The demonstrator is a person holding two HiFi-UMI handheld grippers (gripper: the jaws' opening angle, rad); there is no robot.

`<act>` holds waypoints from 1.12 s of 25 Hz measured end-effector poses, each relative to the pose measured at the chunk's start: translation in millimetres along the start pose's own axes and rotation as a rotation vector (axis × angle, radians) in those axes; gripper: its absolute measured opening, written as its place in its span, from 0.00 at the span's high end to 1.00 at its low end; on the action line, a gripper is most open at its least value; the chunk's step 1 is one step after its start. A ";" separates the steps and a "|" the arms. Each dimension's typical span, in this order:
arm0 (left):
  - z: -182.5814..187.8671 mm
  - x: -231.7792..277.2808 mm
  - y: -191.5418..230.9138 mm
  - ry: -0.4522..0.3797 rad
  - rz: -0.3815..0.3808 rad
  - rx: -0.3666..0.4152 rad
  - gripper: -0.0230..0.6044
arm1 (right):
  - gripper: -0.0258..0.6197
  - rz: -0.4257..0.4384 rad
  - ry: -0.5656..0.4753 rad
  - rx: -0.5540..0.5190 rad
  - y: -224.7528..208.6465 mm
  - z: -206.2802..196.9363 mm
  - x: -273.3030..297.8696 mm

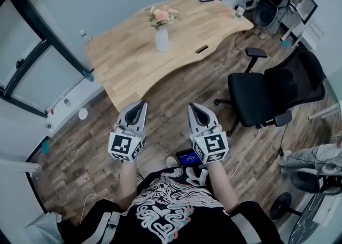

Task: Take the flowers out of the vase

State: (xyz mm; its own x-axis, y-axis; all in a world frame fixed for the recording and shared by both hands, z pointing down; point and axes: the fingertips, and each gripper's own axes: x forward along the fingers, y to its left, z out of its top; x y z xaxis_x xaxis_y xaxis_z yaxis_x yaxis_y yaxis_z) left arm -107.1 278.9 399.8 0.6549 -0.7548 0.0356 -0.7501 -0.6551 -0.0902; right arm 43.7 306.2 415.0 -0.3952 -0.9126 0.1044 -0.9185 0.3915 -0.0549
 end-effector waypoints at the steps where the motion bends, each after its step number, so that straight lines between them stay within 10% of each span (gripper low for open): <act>1: -0.3 -0.4 -0.6 -0.003 -0.001 -0.001 0.95 | 0.95 0.001 -0.016 0.016 -0.7 1.3 -1.8; 28: -14.5 104.9 73.8 -0.007 -0.001 -0.005 0.95 | 0.95 -0.022 -0.066 0.065 -83.7 5.7 113.8</act>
State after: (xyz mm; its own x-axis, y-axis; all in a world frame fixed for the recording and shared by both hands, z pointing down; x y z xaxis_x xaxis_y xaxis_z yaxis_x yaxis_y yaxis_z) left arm -95.0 150.9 411.3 0.6563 -0.7539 0.0285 -0.7499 -0.6560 -0.0853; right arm 75.7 168.9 425.9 -0.3716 -0.9275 0.0405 -0.9236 0.3649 -0.1177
